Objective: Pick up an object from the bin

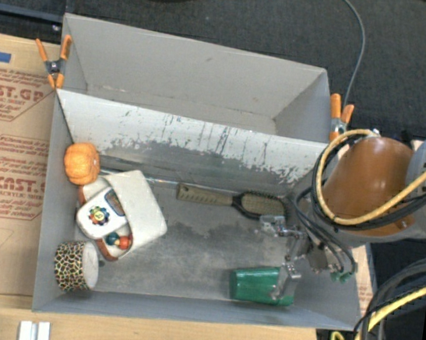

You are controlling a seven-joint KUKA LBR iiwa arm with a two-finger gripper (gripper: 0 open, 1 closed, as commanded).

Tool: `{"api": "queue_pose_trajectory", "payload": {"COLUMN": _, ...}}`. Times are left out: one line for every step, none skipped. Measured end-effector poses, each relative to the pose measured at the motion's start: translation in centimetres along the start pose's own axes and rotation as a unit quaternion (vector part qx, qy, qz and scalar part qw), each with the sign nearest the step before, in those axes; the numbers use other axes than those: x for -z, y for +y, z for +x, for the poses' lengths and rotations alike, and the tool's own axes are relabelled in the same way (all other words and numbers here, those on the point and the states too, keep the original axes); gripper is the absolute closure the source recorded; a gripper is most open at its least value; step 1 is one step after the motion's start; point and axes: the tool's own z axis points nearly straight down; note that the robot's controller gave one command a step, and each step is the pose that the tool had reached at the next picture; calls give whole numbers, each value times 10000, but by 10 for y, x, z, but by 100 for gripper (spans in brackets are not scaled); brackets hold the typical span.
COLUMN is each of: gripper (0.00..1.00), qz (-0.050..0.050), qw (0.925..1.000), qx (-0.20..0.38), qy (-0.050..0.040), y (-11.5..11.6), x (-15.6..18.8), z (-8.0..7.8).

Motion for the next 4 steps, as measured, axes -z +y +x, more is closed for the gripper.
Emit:
{"api": "queue_pose_trajectory", "payload": {"gripper": 0, "qz": -10, "qw": 9955, "qx": 946, "qy": -13, "y": -10, "x": -61, "z": 5}}
{"api": "queue_pose_trajectory", "payload": {"gripper": 0, "qz": 30, "qw": 9911, "qx": 1328, "qy": -85, "y": -3, "x": -87, "z": -3}}
{"api": "queue_pose_trajectory", "payload": {"gripper": 100, "qz": -11, "qw": 9982, "qx": 591, "qy": -26, "y": -14, "x": -91, "z": -1}}
{"api": "queue_pose_trajectory", "payload": {"gripper": 100, "qz": -12, "qw": 9982, "qx": 591, "qy": -22, "y": -14, "x": -90, "z": -1}}
